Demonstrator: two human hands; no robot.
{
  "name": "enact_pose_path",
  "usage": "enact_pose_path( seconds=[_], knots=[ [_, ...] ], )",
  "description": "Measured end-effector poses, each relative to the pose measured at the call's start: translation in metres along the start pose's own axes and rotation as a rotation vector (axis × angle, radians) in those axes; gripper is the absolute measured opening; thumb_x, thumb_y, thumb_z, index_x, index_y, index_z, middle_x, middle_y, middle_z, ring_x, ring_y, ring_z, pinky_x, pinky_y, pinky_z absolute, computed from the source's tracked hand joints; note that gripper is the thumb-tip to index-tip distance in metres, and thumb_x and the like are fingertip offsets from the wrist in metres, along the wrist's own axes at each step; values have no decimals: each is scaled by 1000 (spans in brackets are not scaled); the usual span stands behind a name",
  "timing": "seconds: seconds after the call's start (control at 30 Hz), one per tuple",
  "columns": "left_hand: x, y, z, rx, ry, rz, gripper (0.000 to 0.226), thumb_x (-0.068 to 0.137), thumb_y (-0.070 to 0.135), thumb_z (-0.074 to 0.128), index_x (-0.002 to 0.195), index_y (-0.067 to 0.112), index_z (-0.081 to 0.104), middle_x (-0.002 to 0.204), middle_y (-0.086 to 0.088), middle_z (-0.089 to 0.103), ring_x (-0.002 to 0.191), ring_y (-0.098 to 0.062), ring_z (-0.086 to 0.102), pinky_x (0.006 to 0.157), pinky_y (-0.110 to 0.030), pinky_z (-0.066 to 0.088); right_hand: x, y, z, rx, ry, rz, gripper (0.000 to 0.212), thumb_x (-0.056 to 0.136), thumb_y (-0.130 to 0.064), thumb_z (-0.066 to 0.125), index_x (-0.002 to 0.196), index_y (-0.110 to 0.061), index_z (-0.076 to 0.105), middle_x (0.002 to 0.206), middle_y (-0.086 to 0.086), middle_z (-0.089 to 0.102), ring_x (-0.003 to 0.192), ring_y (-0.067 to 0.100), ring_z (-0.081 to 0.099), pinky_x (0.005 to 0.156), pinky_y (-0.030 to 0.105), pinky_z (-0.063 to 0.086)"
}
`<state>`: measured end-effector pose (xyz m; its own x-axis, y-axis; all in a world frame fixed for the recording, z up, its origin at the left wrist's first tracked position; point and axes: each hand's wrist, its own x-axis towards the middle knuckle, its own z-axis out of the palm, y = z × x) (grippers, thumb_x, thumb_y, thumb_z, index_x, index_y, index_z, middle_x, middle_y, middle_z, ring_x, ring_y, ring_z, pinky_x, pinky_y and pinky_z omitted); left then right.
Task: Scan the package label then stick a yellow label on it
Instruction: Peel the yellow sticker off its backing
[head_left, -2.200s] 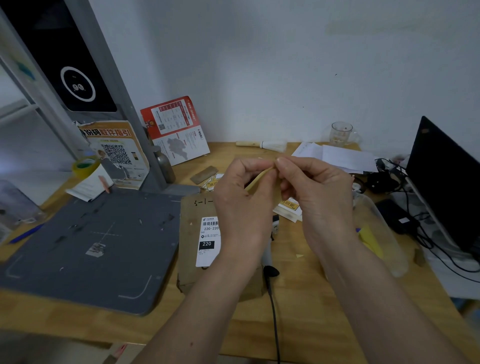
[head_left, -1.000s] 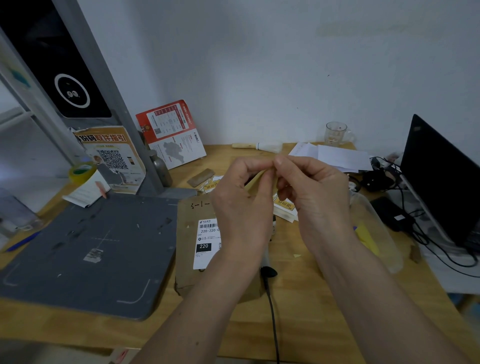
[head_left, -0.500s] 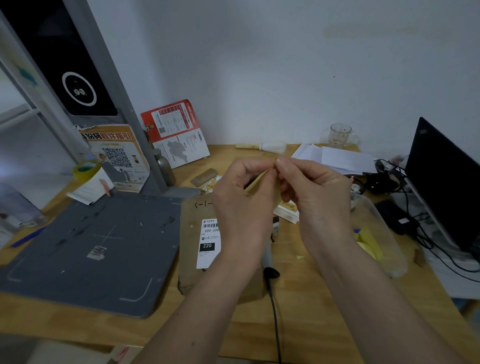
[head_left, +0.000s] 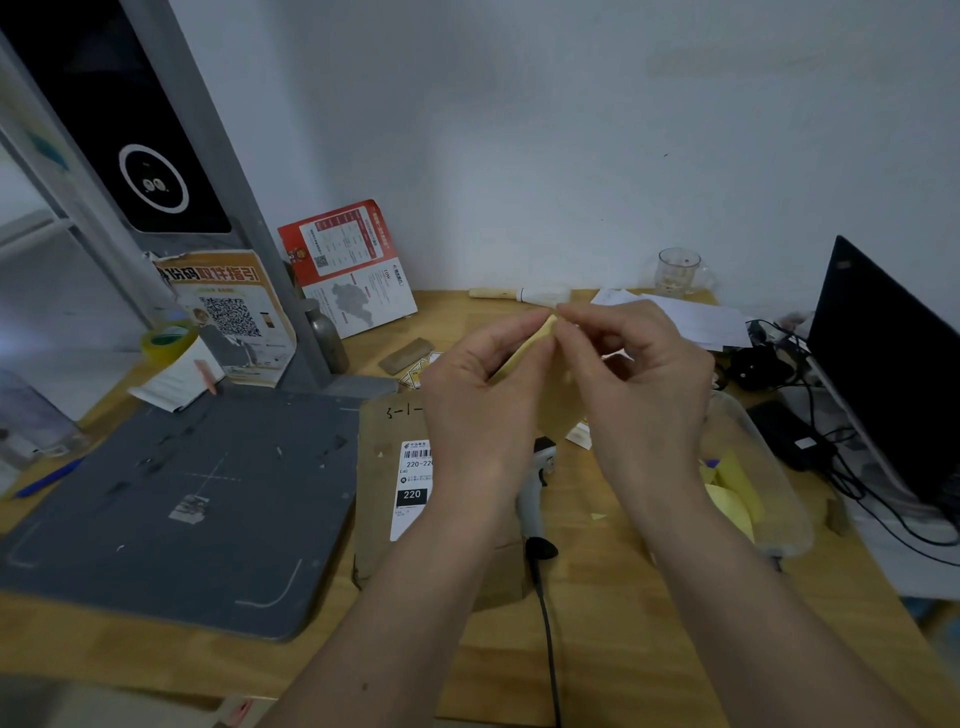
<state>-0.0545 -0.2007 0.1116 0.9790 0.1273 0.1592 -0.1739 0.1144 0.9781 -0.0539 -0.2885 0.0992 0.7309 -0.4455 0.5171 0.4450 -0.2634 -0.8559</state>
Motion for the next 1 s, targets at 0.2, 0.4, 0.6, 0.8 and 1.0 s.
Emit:
enact_pose_path(
  seconds=[0.2, 0.4, 0.6, 0.8, 1.0],
  knots=[
    [1, 1, 1, -75, 4, -67, 21, 84, 3, 67, 98, 16, 75, 97, 4, 77, 94, -4, 70, 85, -18, 55, -1, 10, -1, -226, 43, -297, 12, 83, -6, 68, 90, -14, 74, 79, -11, 53, 72, -7, 51, 66, 6, 39],
    [0, 0, 2, -85, 0, -79, 21, 84, 2, 66, 99, 15, 75, 99, 2, 76, 98, -6, 69, 93, -26, 53, 0, 14, -2, -311, 68, -378, 7, 83, -7, 68, 86, -6, 74, 81, -5, 55, 71, -9, 47, 68, 3, 37],
    [0, -1, 1, -100, 3, -69, 21, 84, 2, 66, 94, 17, 76, 95, 3, 77, 96, -8, 70, 91, -26, 54, 0, 13, 0, -313, 55, -382, 5, 82, -5, 69, 84, -7, 73, 81, -2, 57, 69, -6, 48, 68, 4, 37],
    [1, -2, -1, -85, 1, -37, 20, 84, 2, 66, 96, 15, 76, 96, 0, 77, 97, -11, 70, 91, -29, 55, 1, 10, 1, -246, 31, -303, 7, 80, -5, 69, 82, -11, 72, 79, -1, 60, 71, -1, 54, 66, 8, 42],
    [1, -3, -2, -104, 4, -18, 19, 84, 1, 66, 95, 13, 76, 94, -1, 77, 93, -11, 71, 86, -24, 56, 0, 11, 3, -262, 42, -341, 7, 80, -3, 70, 82, -9, 71, 79, -1, 60, 72, -7, 51, 66, 7, 40]
  ],
)
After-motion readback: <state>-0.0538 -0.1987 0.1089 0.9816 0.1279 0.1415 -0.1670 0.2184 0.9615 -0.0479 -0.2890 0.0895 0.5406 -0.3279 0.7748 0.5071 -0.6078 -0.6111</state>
